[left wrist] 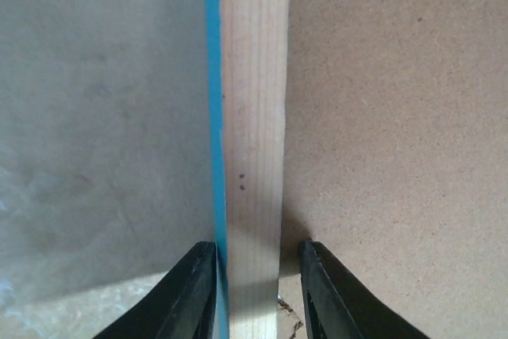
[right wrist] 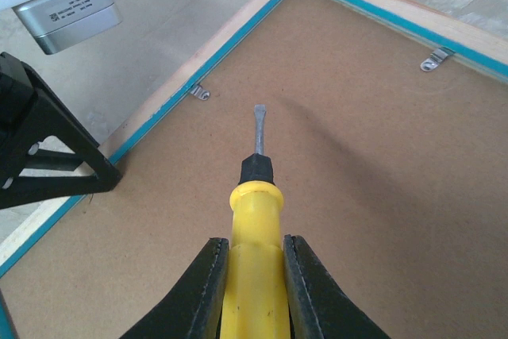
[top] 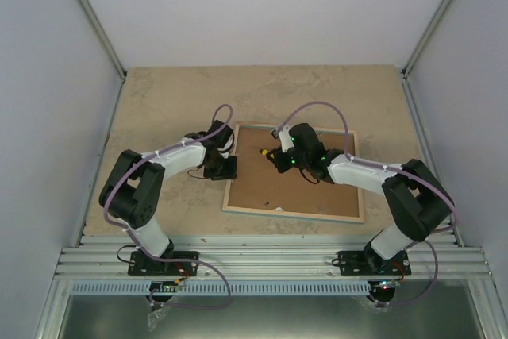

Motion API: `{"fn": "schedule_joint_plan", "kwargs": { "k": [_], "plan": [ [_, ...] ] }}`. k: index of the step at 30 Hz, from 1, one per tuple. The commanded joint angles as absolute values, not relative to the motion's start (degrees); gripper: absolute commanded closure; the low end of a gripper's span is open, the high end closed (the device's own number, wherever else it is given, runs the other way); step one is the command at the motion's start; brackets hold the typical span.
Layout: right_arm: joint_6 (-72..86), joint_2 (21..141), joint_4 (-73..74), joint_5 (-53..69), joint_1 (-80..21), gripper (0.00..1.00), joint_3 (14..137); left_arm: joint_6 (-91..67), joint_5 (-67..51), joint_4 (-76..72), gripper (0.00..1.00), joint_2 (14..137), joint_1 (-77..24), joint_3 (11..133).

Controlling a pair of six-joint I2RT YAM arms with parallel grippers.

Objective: Take the photo out of the frame

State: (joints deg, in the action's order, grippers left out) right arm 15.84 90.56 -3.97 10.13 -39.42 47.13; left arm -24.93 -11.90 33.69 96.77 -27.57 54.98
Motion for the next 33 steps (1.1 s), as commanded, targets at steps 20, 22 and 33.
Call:
{"fn": "schedule_joint_plan", "kwargs": {
  "k": [20,22,33],
  "plan": [
    [16.4,100.8,-4.5,13.1,-42.5,1.00,55.4,-25.7,-7.6,35.1,0.61,97.2,-29.5,56.7],
    [16.2,101.3,-4.3,13.3,-42.5,1.00,55.8,-25.6,-7.9,35.2,0.63,97.9,-29.5,57.4],
    [15.3,102.1,-3.4,14.7,-42.9,1.00,56.6,-25.6,-9.1,34.9,0.81,97.7,-29.5,56.5]
  ]
}}
